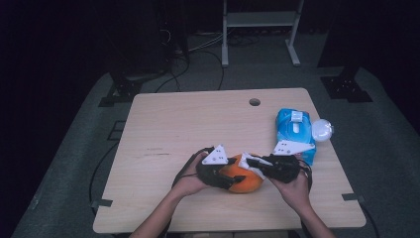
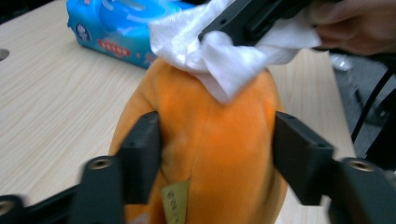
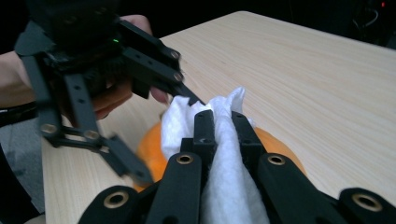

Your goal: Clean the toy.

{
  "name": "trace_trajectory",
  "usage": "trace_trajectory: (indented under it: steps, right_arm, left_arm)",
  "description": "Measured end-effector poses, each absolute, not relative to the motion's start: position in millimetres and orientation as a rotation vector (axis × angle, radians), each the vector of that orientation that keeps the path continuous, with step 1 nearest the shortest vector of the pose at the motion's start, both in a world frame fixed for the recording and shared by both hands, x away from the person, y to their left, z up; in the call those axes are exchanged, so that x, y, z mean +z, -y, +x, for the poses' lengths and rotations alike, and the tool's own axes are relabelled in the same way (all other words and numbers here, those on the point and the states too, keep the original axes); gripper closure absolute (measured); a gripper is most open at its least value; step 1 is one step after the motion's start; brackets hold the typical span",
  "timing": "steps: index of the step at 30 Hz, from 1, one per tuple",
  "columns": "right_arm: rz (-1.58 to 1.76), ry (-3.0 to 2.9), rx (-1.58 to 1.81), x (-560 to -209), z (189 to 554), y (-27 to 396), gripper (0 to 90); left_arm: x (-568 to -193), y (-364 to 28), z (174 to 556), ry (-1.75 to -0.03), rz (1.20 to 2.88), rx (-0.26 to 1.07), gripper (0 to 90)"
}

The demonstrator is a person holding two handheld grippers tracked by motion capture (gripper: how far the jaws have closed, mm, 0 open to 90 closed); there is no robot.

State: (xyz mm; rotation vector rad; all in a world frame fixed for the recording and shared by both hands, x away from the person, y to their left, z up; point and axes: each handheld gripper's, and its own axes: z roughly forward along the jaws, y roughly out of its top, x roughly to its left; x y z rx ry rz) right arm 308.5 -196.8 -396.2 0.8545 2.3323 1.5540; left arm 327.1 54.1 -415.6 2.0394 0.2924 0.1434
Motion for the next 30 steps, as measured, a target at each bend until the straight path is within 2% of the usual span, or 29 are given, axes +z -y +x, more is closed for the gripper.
trace_trajectory:
  steps: [3, 9, 14, 22, 30]
  right_arm:
    - [0.890, -2.324, 1.531, -402, 313, 205, 82.5]
    - [0.949, -2.316, 1.553, -406, 317, 216, 82.4]
    - [0.940, -2.304, 1.524, -403, 316, 215, 82.4]
    - [0.735, -2.372, 1.434, -398, 301, 176, 82.4]
    - [0.940, -2.315, 1.474, -408, 316, 219, 82.3]
  left_arm:
    - [-417, -60, 332, -0.276, 2.021, 0.125, 27.6]
    - [-432, -64, 342, -0.294, 2.005, 0.070, 23.1]
    - [-431, -56, 338, -0.308, 2.026, 0.116, 32.6]
    - [-431, -47, 333, -0.291, 2.043, 0.131, 35.5]
    - [-433, -45, 336, -0.302, 2.022, 0.126, 36.8]
